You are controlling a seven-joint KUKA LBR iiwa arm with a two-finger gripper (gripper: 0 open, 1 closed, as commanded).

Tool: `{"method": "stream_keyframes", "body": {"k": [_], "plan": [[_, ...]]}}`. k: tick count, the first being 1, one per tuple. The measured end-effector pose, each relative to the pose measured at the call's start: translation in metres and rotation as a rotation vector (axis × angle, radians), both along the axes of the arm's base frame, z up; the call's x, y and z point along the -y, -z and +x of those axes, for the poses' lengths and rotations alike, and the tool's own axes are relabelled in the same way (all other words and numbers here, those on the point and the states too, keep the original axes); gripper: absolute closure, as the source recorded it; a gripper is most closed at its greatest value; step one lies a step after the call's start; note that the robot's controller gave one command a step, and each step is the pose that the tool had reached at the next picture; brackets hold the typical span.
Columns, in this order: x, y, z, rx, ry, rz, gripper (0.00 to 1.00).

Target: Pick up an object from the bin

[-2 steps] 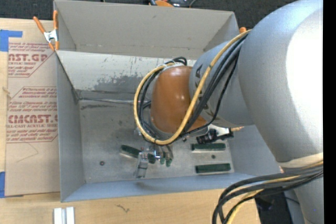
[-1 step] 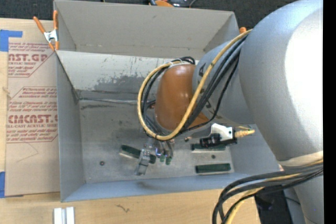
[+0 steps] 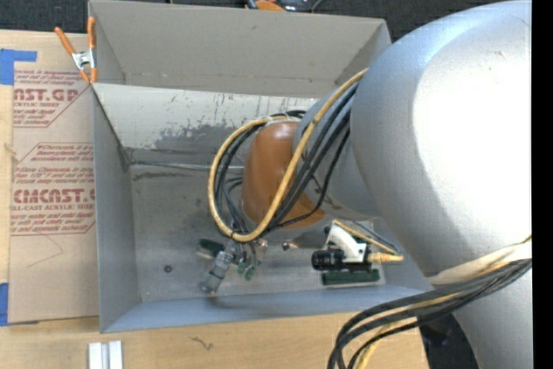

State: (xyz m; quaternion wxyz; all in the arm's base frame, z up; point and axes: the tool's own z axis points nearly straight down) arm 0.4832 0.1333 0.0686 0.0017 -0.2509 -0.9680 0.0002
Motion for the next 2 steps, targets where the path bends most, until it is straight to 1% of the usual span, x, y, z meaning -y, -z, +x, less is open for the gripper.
{"method": "stream_keyframes", "body": {"k": [1,2], "plan": [[0.0,0.0007,-0.0004,0.002,0.0,-0.001,0.0],[-0.0002,-0.0001,-0.0001,0.002,0.0,0.0,1.0]]}}
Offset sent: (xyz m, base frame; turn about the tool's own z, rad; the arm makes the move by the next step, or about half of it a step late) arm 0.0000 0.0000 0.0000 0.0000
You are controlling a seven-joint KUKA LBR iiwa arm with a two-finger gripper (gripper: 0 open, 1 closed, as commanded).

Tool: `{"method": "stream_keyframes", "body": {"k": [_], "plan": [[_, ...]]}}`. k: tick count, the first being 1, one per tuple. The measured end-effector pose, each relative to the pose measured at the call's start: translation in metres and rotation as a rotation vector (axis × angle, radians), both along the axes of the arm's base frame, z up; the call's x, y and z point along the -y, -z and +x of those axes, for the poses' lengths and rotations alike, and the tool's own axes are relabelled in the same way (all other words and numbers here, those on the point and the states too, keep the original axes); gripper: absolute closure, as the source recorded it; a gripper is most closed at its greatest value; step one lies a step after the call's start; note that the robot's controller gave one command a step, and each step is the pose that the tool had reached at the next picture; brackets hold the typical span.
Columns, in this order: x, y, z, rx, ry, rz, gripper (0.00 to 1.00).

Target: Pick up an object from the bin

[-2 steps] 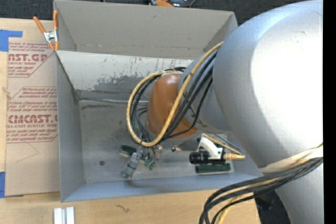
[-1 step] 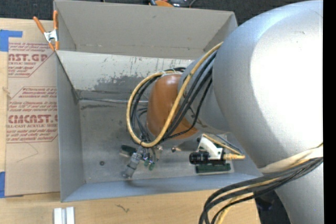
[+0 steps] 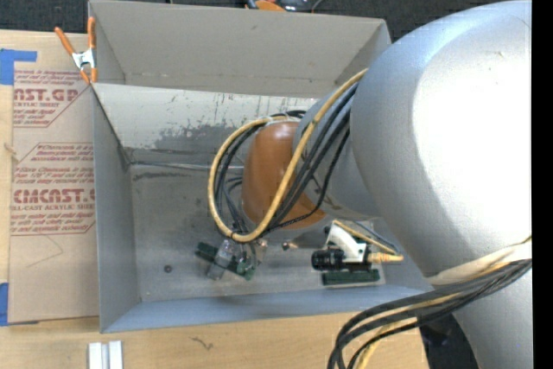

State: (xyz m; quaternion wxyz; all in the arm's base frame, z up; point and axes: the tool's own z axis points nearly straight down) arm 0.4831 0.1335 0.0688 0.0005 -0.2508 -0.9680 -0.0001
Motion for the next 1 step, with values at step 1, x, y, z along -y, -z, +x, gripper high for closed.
{"method": "stream_keyframes", "body": {"k": [1], "plan": [[-0.0003,-0.0063,-0.0004,0.0,0.0,0.0,1.0]]}}
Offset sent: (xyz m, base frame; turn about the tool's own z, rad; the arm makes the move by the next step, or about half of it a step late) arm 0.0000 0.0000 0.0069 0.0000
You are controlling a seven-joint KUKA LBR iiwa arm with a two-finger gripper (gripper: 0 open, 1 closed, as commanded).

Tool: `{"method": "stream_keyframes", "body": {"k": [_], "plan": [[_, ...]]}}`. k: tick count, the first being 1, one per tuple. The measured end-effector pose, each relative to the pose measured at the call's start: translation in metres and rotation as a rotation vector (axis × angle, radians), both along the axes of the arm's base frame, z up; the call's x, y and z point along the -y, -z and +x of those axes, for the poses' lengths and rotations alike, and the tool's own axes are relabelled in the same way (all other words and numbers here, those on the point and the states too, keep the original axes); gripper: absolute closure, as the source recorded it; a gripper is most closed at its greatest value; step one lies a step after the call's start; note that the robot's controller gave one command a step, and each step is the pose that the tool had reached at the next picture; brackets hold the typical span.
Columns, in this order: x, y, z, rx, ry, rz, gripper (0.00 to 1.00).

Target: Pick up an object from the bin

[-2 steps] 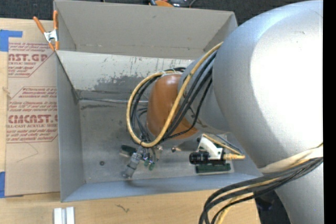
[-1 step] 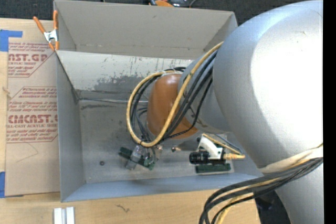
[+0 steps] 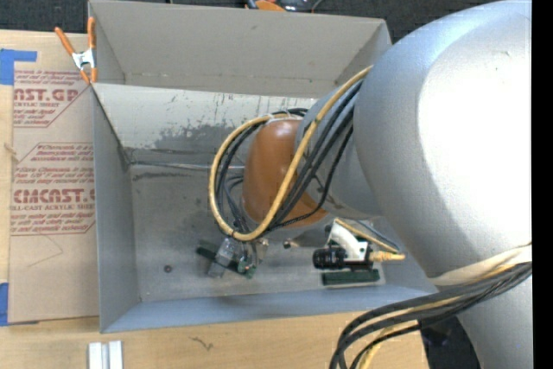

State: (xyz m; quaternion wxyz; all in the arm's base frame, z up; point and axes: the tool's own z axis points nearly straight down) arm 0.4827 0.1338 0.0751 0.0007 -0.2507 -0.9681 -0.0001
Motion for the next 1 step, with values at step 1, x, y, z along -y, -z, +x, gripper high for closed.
{"method": "stream_keyframes", "body": {"k": [1], "plan": [[-0.0006,-0.1103,0.0017,0.008,-0.001,0.001,1.0]]}}
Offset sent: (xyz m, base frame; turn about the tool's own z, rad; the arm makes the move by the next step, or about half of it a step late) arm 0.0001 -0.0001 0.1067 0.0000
